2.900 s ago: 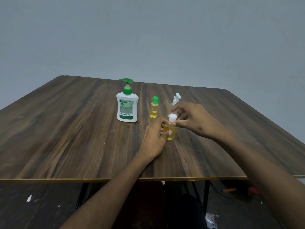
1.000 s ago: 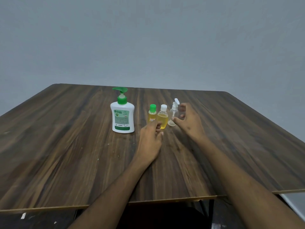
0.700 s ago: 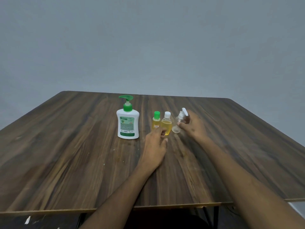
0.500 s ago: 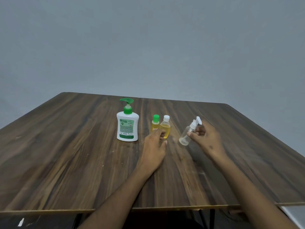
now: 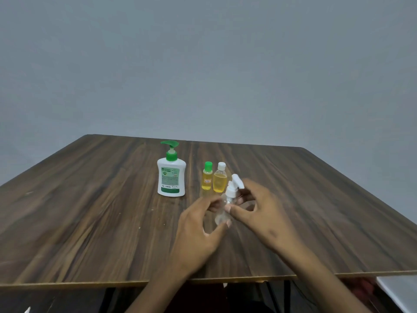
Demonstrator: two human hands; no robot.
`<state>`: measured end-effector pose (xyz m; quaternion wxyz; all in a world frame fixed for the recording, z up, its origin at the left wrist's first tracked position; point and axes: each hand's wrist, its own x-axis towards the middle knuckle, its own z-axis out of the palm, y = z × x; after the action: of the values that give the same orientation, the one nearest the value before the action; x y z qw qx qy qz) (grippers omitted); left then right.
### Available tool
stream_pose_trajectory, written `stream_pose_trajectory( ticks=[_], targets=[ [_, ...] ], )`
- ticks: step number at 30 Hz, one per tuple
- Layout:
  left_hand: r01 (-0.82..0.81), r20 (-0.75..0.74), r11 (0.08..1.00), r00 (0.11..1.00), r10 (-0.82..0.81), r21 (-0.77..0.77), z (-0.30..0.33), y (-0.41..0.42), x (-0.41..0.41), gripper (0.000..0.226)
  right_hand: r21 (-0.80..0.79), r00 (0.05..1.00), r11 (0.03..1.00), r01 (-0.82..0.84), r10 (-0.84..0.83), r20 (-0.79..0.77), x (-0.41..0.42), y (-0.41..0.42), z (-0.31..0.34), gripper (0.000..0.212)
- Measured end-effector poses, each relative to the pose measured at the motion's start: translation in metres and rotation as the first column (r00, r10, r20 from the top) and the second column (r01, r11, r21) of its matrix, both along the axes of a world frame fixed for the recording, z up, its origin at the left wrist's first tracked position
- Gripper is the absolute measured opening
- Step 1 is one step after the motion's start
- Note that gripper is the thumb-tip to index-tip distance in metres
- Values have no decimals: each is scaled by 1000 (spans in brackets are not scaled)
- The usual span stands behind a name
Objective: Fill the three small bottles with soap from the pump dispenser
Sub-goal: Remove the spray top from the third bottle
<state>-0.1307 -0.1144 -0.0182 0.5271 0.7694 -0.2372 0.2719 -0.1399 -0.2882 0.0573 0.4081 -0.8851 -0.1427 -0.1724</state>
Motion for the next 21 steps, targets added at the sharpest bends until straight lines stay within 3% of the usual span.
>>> stream_pose_trajectory(
  ticks=[5,9,11,21],
  targets=[
    [-115,-32,993,993,115,16,-8,16,0,25,101,999,995,25,-27,17,3,35,-30,35],
    [-144,-17,987,989,145,73,-10,17,2,41,224,994,971,87,-100,48,4,55,-37,30],
    [-168,-27,983,985,170,78,-14,18,6,35,297,988,948,116,-140,60,6,62,-39,32],
    [-131,-72,989,988,136,64,-14,26,6,38,363,991,930,59,-97,88,4,68,-42,24]
  ],
)
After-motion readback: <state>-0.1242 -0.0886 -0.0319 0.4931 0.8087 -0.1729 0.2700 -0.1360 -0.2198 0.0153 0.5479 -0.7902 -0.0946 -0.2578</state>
